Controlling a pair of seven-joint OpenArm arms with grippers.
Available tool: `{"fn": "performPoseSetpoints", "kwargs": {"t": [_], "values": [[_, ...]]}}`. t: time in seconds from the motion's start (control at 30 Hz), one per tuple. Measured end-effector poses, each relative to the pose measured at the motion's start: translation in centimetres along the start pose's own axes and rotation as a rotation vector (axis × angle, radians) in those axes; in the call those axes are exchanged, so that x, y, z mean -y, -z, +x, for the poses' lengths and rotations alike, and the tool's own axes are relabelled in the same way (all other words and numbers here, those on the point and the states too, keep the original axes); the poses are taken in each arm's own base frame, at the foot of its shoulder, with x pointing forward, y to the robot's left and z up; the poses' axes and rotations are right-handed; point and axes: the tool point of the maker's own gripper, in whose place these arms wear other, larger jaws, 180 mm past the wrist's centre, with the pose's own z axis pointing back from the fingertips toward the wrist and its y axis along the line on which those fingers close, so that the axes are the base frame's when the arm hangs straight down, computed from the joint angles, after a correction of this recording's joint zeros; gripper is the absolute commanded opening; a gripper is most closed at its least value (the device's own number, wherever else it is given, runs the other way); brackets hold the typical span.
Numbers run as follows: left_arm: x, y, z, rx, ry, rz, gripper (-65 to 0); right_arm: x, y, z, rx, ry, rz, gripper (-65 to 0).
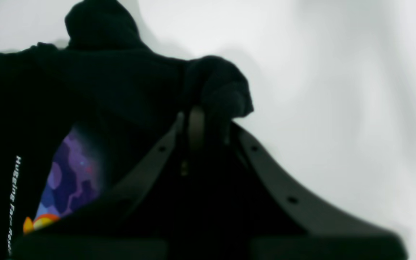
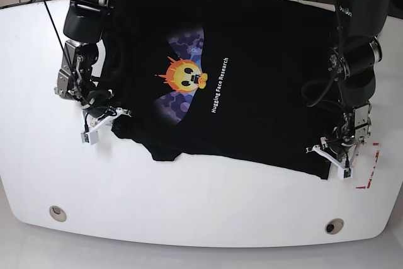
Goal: Layout the t-shirt on the table in an organized manner, then fold the t-shirt properly
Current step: 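Grasp the hem corners with the left and right grippers, then lift the shirt by the hem and pull it toward the table edge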
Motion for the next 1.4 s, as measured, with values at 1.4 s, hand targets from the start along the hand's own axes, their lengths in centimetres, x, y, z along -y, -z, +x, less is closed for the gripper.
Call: {"fn": "performPoseSetpoints", "kwargs": {"t": [1.4], "values": [[0.3, -14.8, 14.8, 0.288, 0.349, 0.065, -65.0, -5.9, -8.7, 12.4, 0.205, -0.469, -0.039, -64.5]]}}
